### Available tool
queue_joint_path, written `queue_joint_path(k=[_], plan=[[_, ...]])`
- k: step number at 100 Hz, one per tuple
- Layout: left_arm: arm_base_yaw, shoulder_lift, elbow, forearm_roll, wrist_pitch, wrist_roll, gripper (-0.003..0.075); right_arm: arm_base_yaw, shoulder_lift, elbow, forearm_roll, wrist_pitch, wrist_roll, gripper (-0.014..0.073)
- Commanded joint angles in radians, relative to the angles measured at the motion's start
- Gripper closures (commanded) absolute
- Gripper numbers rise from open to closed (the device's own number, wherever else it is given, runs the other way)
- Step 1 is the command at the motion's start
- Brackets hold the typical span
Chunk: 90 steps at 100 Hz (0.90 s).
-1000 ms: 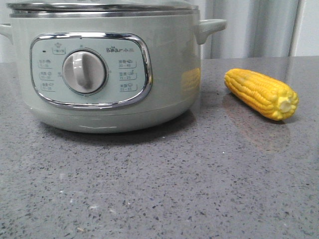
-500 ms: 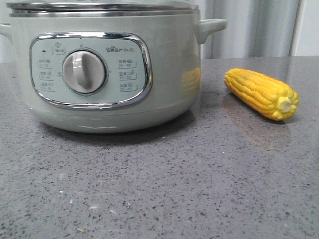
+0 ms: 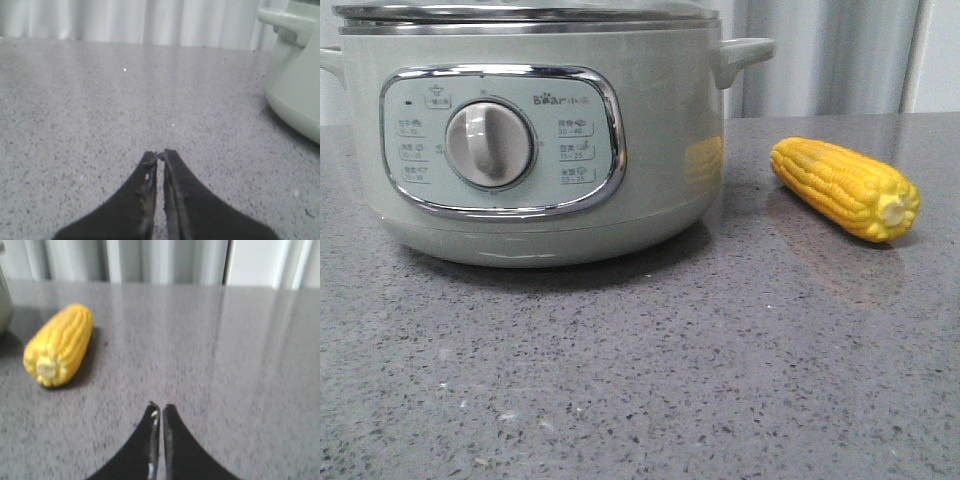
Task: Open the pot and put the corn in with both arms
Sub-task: 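Move the left gripper to the glass lid's gold knob and grasp it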
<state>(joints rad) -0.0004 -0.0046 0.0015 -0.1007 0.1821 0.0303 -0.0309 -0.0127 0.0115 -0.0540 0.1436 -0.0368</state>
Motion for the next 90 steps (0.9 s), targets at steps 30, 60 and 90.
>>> queue_joint_path(k=[30,60,90], plan=[[-0.005,-0.033,0.002,-0.004,-0.155,-0.002,0.0741,0.0,-0.019,0.02,-0.002,-0.228,-0.008,0.0661],[-0.005,0.006,-0.15,-0.018,-0.111,-0.004,0.0741,0.002,0.004,-0.122,0.032,-0.05,-0.008,0.0661],[-0.005,0.211,-0.412,0.022,0.039,-0.002,0.0741,0.002,0.264,-0.385,0.094,0.19,-0.008,0.0658]])
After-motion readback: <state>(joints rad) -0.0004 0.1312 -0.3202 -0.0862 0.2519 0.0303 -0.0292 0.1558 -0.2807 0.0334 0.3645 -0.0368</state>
